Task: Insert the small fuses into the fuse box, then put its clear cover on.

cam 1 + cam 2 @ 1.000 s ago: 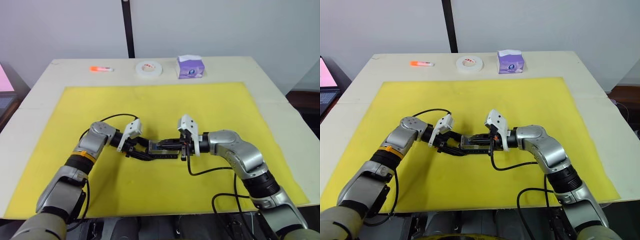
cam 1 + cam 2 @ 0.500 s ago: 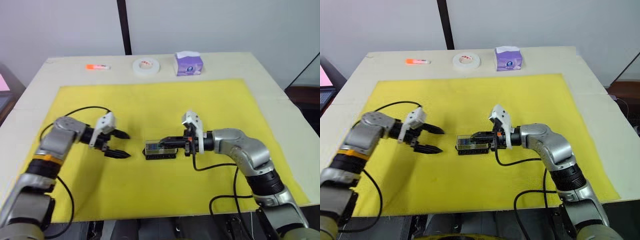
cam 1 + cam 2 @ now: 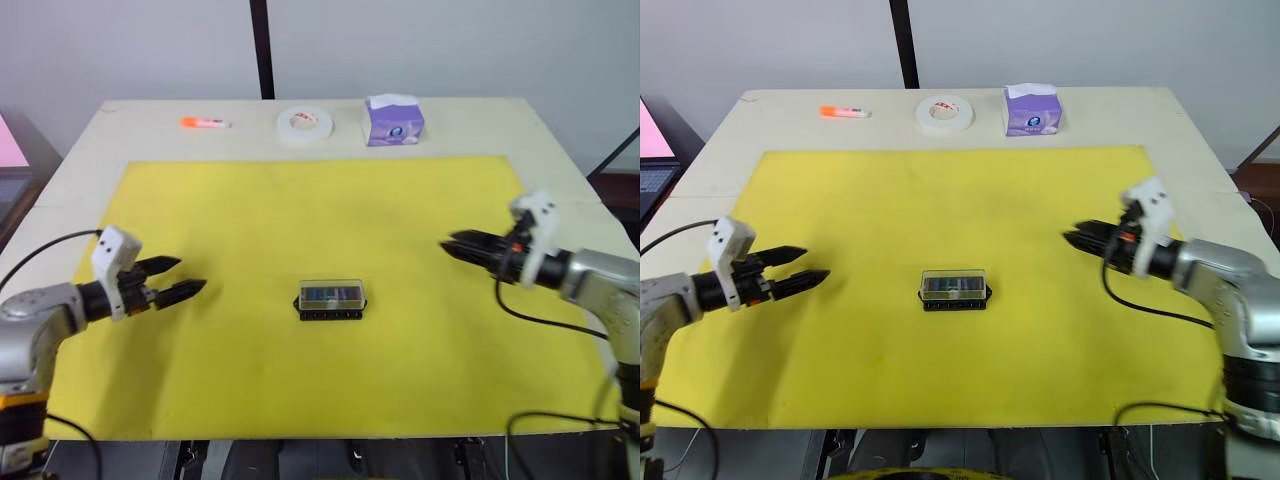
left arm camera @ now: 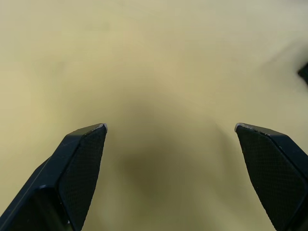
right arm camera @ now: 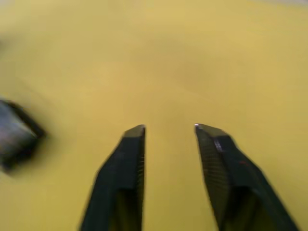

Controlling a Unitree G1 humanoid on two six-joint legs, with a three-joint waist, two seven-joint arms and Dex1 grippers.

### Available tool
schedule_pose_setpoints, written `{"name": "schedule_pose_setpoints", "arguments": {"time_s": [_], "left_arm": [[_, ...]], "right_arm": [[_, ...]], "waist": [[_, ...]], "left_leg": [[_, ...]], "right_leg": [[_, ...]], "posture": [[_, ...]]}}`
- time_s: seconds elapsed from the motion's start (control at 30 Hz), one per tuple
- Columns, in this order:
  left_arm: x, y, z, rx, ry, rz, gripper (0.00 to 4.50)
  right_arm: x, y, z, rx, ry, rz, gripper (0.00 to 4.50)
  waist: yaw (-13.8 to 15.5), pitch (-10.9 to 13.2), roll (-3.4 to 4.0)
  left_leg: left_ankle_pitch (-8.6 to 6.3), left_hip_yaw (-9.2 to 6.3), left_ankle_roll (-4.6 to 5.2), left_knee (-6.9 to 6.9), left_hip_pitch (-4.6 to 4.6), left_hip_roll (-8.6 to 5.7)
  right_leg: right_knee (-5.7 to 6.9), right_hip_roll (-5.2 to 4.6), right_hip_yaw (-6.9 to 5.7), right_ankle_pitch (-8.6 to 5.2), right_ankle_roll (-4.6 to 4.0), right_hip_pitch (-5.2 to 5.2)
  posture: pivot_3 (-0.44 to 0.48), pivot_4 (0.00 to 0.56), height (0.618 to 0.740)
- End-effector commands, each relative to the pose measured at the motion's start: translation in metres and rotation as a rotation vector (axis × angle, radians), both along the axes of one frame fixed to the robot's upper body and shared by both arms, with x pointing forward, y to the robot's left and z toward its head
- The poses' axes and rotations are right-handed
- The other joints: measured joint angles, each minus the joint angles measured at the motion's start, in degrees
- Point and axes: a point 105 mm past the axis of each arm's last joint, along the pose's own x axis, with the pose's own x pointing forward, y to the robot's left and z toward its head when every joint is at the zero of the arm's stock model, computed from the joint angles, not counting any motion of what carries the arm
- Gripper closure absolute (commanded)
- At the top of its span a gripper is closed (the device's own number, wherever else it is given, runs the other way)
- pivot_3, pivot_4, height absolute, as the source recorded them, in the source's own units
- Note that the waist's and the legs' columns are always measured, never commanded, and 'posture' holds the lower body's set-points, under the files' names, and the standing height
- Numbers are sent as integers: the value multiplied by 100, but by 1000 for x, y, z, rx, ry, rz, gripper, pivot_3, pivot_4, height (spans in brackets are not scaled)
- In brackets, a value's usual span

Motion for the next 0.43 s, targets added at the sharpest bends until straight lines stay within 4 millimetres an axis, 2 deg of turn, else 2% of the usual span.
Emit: {"name": "schedule_pose_setpoints", "arguments": {"time_s": [0.03, 0.1, 0.17, 0.43], "left_arm": [[-5, 11, 16, 25, -65, 30, 0], [-7, 16, 11, 39, -49, 43, 0], [-6, 19, 8, 45, -41, 52, 0], [-1, 15, 13, -11, -37, 29, 0]], "right_arm": [[-11, -29, 4, -53, -36, -49, 1378], [-17, -39, -3, -53, -4, -68, 779], [-19, -39, -5, -44, -1, -61, 92], [-11, -27, 0, -24, -49, -34, 92]], "waist": [[-1, 1, 1], [-13, 1, 1], [-34, 1, 2], [-63, 1, 1]], "left_leg": [[0, 0, 0, 6, 2, 3], [0, 2, -1, 29, 4, 4], [-1, 20, -2, 39, 10, 4], [0, 36, -3, 50, 10, 5]], "right_leg": [[0, 1, -1, 1, 0, 1], [0, 0, -1, 1, 5, 9], [-4, -6, 11, 3, 2, 12], [-7, -10, 20, 23, -9, 14]], "posture": [[0, 150, 740], [0, 150, 740], [0, 150, 740], [0, 150, 740]]}}
